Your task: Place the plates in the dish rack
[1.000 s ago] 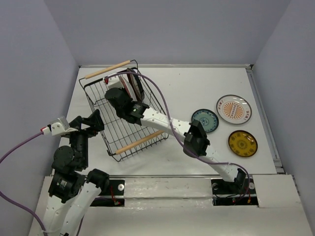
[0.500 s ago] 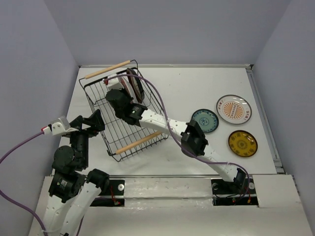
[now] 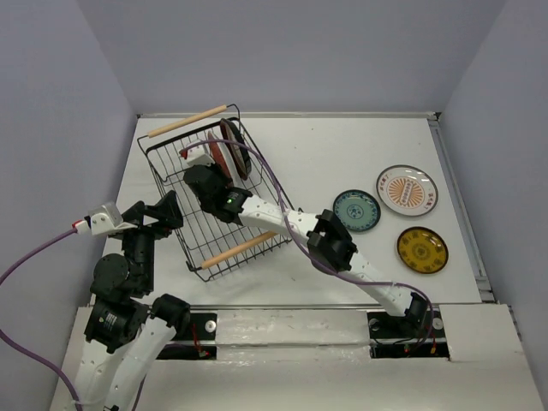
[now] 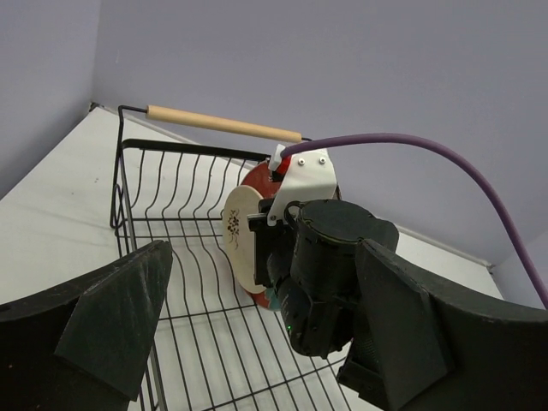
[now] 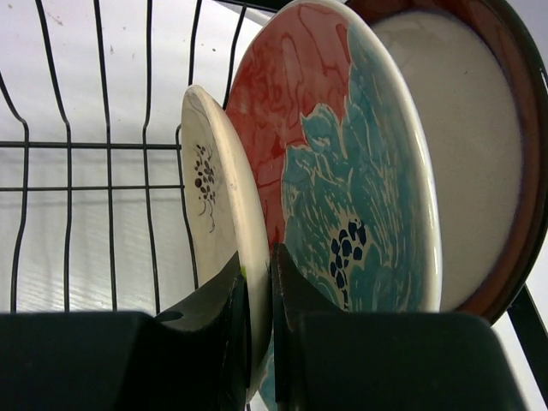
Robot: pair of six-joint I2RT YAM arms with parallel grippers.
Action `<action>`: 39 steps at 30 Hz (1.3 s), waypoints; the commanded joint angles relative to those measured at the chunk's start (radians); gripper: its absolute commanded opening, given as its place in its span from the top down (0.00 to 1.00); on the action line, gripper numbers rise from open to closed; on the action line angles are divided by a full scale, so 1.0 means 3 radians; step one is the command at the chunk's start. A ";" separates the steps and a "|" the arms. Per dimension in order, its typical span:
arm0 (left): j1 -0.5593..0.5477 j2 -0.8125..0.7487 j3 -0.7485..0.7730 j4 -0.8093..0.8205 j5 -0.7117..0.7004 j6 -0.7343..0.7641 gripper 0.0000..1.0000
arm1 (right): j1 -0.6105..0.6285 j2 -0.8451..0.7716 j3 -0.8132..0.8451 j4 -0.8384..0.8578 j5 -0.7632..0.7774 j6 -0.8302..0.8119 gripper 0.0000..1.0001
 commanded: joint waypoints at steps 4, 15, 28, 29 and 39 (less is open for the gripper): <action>-0.0021 -0.0001 -0.0018 0.0202 -0.0004 0.0013 0.01 | -0.0022 -0.0017 -0.0076 0.0274 0.0023 0.0047 0.93; -0.0016 0.0020 -0.0028 0.0212 0.0017 0.0028 0.01 | -0.0022 -0.0390 -0.0102 0.0228 -0.0196 0.0272 0.56; -0.0016 0.0086 -0.0064 0.0233 0.0134 0.0064 0.01 | -0.0226 -0.2836 -0.2380 0.0279 -0.1444 0.1621 0.57; -0.0016 0.0091 -0.0064 0.0238 0.0180 0.0069 0.01 | -0.0303 -0.3017 -0.2626 0.0290 -0.1515 0.1860 0.57; -0.0016 0.0112 -0.0090 0.0279 0.0334 0.0095 0.01 | -0.1911 -0.5046 -0.5734 0.0361 -0.2379 0.3083 0.57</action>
